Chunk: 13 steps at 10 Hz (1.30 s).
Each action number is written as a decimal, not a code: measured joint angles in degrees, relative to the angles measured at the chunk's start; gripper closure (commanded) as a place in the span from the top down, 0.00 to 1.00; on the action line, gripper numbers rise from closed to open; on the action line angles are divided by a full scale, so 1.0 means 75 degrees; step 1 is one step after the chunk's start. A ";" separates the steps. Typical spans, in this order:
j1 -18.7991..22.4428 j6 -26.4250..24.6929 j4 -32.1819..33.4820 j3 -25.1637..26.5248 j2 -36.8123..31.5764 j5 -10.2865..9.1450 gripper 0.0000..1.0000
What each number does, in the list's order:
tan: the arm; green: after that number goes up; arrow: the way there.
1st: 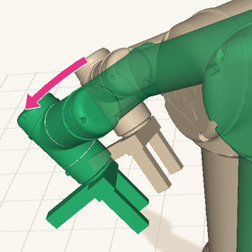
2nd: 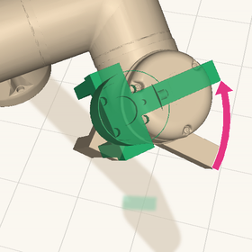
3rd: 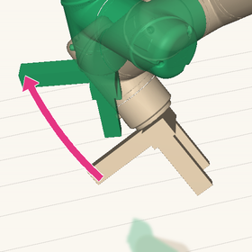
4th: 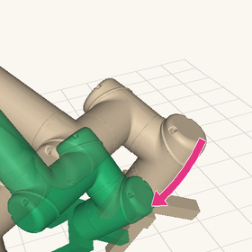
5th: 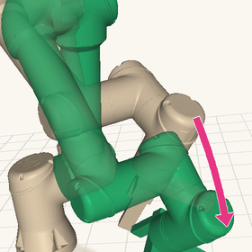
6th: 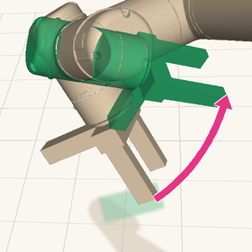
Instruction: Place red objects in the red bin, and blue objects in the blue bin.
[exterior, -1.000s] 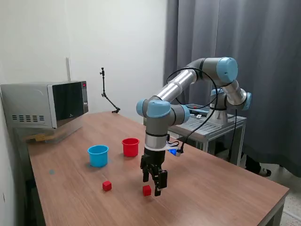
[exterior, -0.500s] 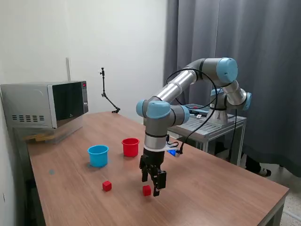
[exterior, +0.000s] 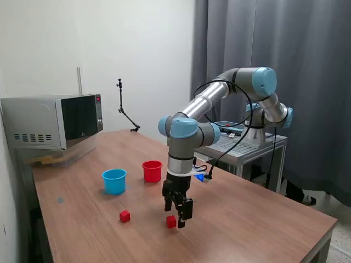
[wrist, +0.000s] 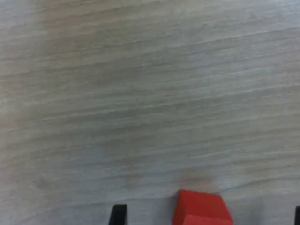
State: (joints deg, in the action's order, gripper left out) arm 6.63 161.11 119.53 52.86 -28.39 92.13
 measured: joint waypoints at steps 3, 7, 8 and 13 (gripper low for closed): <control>-0.0022 0.0005 0.0009 -0.0028 0.0000 -0.0009 1.00; -0.0082 0.0022 0.0022 -0.0117 0.0037 -0.0023 1.00; -0.0084 0.0023 0.0023 -0.0119 0.0041 -0.0024 1.00; -0.0078 0.0023 0.0005 -0.0117 0.0046 -0.0015 1.00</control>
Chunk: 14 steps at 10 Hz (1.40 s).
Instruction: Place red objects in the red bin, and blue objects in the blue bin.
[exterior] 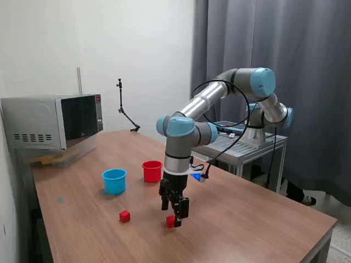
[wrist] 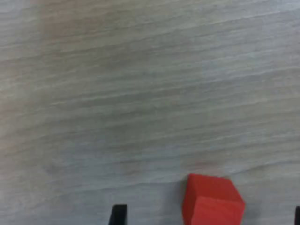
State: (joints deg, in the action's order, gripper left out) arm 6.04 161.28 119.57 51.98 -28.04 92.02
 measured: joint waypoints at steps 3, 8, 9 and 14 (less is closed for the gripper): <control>0.0025 0.0006 0.0005 0.0014 0.0000 -0.0016 1.00; 0.0046 0.0023 0.0015 0.0026 0.0001 -0.0052 0.00; 0.0048 0.0023 0.0011 0.0033 0.0001 -0.0055 0.00; 0.0050 0.0034 0.0007 0.0045 0.0000 -0.0056 0.00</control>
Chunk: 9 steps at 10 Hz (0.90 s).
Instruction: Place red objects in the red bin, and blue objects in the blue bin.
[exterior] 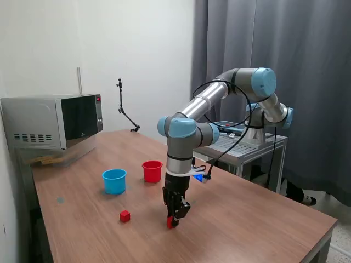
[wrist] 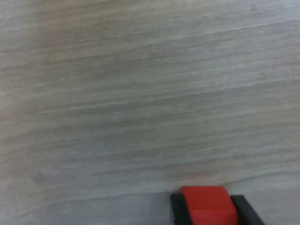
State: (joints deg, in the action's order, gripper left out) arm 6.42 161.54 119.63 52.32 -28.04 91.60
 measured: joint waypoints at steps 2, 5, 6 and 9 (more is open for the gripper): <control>0.0000 0.0004 -0.0009 -0.0011 0.0001 0.0013 0.00; -0.0022 0.0046 -0.0017 -0.0196 -0.0275 0.0193 0.00; -0.0069 0.0059 -0.0030 -0.0208 -0.0571 0.0425 0.00; -0.0498 0.0016 -0.0227 0.0149 -0.1587 0.0986 0.00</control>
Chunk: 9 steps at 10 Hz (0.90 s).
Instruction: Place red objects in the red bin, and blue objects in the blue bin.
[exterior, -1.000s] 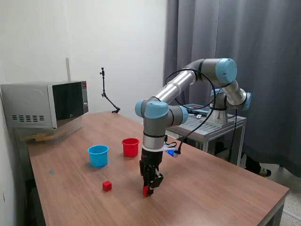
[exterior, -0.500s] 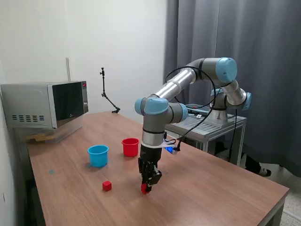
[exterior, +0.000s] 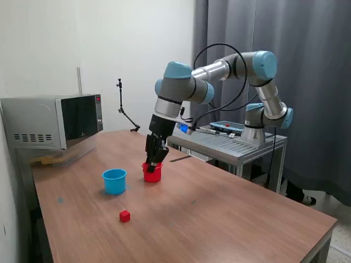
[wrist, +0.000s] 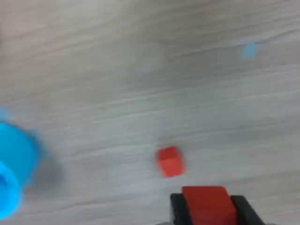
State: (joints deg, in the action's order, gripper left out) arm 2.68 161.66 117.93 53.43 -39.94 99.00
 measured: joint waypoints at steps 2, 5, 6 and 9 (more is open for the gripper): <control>-0.0418 -0.0044 -0.0376 0.0726 -0.0462 0.0082 0.00; -0.0863 -0.0332 -0.0910 0.1612 -0.0983 0.0110 0.00; -0.1028 -0.0470 -0.1064 0.1844 -0.1152 0.0123 0.00; -0.1558 -0.0665 -0.1199 0.2655 -0.1676 0.0079 0.00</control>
State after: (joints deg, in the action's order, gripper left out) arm -9.01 156.67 108.94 73.35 -52.51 99.59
